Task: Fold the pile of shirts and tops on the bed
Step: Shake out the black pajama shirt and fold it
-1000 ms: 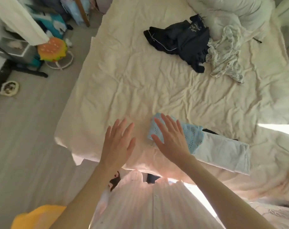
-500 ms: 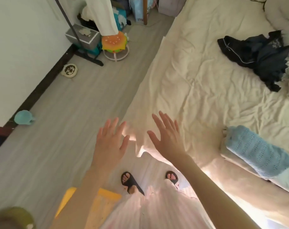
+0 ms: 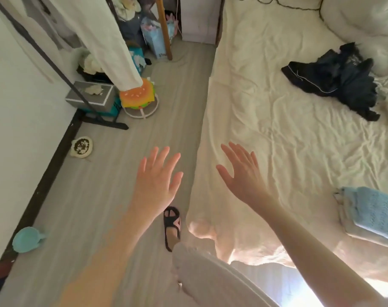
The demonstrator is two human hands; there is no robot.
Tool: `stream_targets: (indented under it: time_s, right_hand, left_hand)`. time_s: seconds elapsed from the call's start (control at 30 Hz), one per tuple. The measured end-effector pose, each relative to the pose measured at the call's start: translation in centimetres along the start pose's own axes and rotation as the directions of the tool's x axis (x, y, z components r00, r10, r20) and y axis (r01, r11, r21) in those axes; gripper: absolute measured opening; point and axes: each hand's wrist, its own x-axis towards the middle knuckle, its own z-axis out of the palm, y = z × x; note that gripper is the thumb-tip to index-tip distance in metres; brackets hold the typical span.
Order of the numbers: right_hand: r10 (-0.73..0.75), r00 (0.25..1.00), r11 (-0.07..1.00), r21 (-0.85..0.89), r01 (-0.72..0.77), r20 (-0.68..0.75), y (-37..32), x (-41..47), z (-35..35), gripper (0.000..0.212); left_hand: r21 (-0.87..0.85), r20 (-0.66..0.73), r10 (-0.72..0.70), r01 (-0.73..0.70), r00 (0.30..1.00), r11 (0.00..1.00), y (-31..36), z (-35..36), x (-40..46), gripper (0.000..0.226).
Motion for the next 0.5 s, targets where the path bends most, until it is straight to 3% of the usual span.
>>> stream_targets:
  time_s: [0.2,0.5]
  right_hand:
    - [0.118,0.990,0.993,0.041,-0.115,-0.072,-3.2,10.9,-1.2,0.053]
    - [0.350,0.902,0.936,0.063,-0.345,-0.251,-0.7,23.1,-7.0,0.054]
  left_hand:
    - [0.027,-0.059,0.135,-0.134,0.989,0.991,-5.4,-6.3,13.9,0.042]
    - [-0.081,0.119,0.381,-0.373,0.917,0.924,-3.8,-7.4,32.1,0.048]
